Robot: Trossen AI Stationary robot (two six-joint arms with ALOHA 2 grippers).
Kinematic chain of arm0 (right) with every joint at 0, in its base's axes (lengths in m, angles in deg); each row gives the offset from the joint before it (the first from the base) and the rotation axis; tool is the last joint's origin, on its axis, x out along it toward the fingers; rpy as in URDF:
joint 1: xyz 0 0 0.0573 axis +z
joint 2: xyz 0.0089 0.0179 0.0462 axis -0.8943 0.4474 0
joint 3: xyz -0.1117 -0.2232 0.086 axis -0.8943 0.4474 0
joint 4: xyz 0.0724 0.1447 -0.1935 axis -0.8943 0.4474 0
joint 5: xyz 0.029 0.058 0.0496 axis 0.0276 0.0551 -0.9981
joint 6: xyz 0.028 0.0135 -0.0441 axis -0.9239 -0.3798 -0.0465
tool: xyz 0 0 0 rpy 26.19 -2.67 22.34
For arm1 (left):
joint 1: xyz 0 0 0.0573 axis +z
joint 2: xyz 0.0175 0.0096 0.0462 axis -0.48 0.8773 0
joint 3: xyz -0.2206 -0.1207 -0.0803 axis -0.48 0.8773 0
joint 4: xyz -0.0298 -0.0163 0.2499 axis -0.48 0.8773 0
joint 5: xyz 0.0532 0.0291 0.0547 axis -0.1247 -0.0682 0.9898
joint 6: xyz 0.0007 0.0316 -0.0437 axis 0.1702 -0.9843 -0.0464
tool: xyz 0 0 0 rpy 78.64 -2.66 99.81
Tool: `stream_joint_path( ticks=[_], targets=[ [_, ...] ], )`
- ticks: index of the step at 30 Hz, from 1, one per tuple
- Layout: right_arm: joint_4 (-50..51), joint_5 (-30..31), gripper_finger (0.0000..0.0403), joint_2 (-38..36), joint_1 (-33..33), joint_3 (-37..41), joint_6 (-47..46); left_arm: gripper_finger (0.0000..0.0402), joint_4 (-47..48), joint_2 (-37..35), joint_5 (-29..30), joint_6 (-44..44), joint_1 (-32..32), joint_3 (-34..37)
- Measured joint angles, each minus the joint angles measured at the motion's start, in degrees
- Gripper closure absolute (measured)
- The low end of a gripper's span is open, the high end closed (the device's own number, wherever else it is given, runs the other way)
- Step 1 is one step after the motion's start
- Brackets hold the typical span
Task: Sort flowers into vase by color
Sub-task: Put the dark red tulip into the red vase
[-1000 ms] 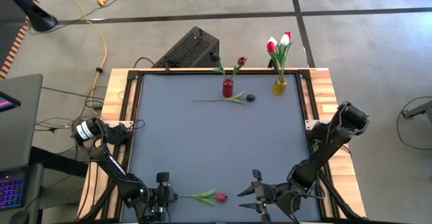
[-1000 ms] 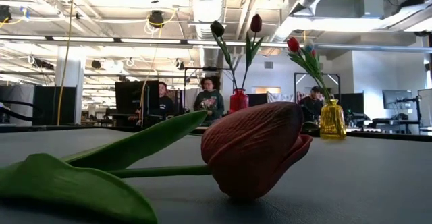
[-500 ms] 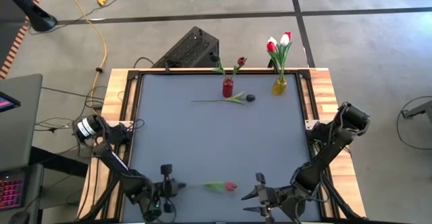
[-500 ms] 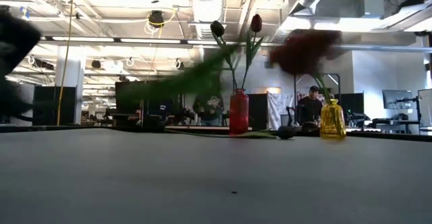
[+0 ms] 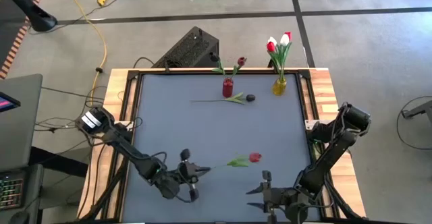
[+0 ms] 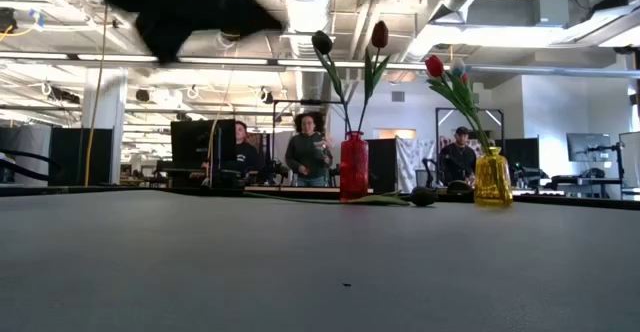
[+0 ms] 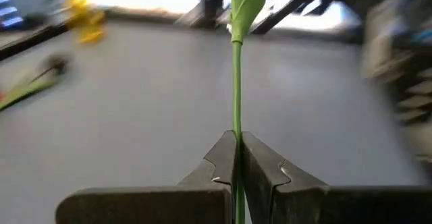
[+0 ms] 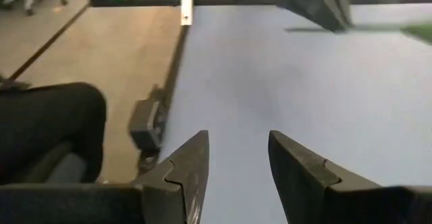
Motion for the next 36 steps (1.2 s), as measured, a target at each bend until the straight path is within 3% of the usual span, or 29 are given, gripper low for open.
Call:
stream_joint_path(
  ticks=[6,9,18,22,36],
  targets=[
    [-0.3,0.7,0.0223,0.0,-4.1,0.0,-1.0,0.0401,-25.3,0.0,-17.4,-14.7,1.8,-0.1],
    [-3.7,0.6,0.0223,0.0,-6.5,0.0,1.9,0.0401,-31.2,0.0,-20.7,-17.5,2.1,-0.1],
    [-22.7,-5.9,0.0223,0.0,-9.7,0.0,22.1,0.0401,-32.4,0.0,-21.7,-18.2,2.7,-0.1],
    [-27.5,-5.8,0.0223,0.0,-10.1,0.0,27.4,0.0401,-33.4,0.0,-24.0,-18.1,3.4,-0.1],
    [-32.7,-6.1,0.0223,-0.2,-14.8,0.0,31.8,0.0401,-33.3,0.0,-26.2,-16.8,5.3,-0.1]
  ],
)
